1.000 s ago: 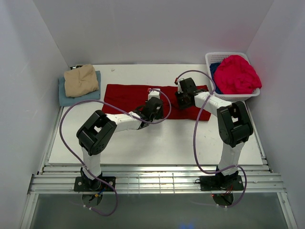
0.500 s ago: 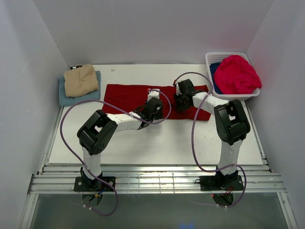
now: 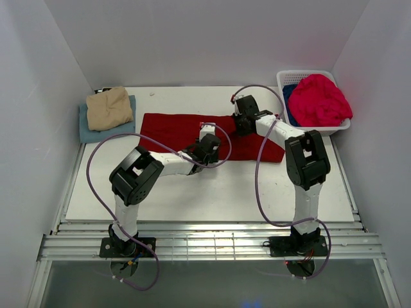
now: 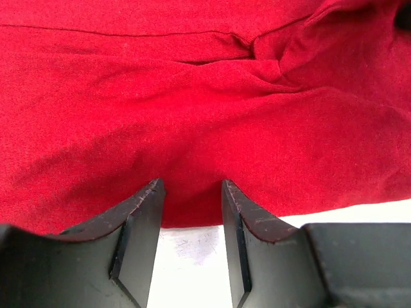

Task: Fold and stack the t-shirts
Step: Rotate the tshirt 90 degrees

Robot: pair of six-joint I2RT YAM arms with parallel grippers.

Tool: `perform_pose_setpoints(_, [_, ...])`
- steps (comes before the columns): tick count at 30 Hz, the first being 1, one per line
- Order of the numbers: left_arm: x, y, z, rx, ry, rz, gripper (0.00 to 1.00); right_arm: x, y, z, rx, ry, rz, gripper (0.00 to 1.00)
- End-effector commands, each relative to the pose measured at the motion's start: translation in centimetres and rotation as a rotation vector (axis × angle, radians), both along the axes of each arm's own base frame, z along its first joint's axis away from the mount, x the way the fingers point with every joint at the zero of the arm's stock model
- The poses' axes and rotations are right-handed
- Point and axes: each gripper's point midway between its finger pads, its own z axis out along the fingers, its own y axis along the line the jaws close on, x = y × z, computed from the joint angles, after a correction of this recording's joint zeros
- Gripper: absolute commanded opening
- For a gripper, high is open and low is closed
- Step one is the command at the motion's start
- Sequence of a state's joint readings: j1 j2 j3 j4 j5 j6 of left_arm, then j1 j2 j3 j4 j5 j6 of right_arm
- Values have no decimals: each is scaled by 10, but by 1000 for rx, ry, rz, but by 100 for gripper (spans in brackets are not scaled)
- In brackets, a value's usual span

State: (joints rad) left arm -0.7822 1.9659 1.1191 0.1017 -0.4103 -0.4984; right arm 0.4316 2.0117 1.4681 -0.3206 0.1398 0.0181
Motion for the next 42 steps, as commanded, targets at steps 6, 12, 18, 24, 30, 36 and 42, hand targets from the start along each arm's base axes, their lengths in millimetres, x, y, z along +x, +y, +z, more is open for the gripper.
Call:
perform_pose_setpoints(6, [-5, 5, -14, 34, 39, 16, 51, 64, 8, 24, -72, -136, -12, 24])
perform_pose_setpoints(12, [-7, 10, -18, 51, 47, 26, 51, 97, 5, 38, -93, -262, -86, 33])
perform_pose_setpoints(18, [3, 33, 17, 94, -65, 119, 51, 62, -19, 118, -22, -424, -171, 34])
perform_pose_setpoints(24, [19, 67, 80, 126, -253, 265, 52, -8, -43, 136, 0, -383, -235, 33])
perform_pose_setpoints(30, [48, 127, 99, 246, -289, 422, 52, -52, -59, 68, -70, -182, -265, 30])
perform_pose_setpoints(36, [73, 182, 93, 315, -275, 500, 4, -58, -68, 14, -168, -51, -315, 8])
perform_pose_setpoints(42, [91, 222, 67, 369, -225, 559, 0, -52, -68, -3, -196, -26, -334, 8])
